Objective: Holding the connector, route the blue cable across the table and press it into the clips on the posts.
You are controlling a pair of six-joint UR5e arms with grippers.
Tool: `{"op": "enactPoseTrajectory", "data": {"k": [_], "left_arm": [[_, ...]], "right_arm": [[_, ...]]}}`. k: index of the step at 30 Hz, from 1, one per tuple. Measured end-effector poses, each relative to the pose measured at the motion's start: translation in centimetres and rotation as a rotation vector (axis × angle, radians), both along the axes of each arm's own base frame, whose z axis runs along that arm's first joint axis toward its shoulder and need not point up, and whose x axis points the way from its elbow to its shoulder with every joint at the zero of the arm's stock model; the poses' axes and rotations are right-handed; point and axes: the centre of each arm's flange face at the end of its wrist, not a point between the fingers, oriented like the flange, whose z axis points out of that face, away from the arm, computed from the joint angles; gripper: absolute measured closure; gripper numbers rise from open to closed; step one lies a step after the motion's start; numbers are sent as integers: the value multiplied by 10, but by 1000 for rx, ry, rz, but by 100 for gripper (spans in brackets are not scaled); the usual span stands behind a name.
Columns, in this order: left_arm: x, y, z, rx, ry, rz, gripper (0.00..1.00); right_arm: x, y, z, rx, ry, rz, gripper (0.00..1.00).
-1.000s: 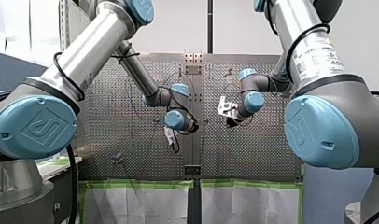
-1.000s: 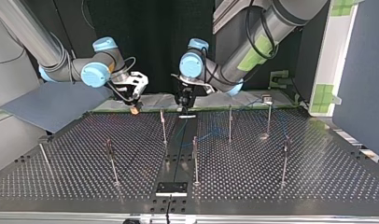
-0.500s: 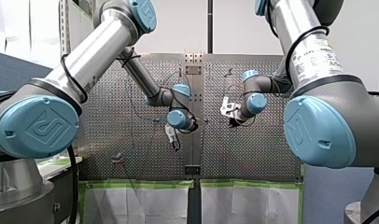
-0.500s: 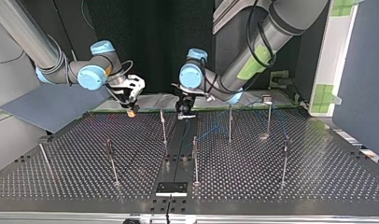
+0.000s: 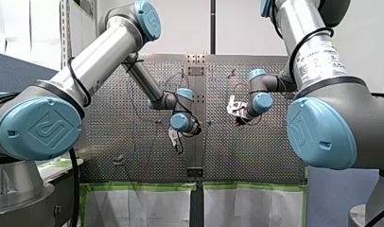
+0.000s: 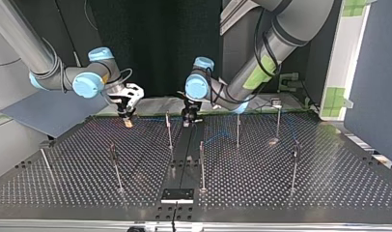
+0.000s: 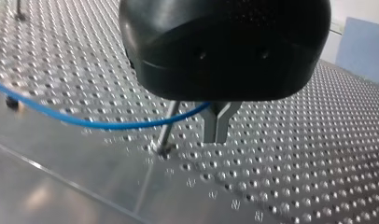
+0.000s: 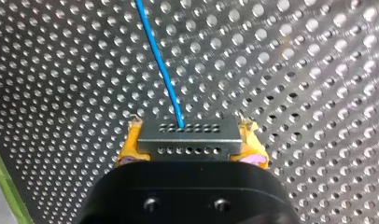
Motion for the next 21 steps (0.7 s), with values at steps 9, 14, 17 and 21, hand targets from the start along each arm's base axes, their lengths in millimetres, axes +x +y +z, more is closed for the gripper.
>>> {"op": "enactPoseTrajectory", "data": {"k": [9, 14, 17, 21], "left_arm": [[15, 1, 14, 66, -5, 30, 76], [7, -1, 12, 123, 16, 39, 27], [1, -4, 12, 156, 30, 31, 0], [-8, -9, 12, 203, 47, 23, 0]], "right_arm": [[-16, -12, 2, -4, -3, -32, 100], [-24, -17, 2, -4, -4, -47, 100], [-26, -19, 2, -5, -4, -52, 100], [-28, -20, 2, -8, -2, -53, 100]]}}
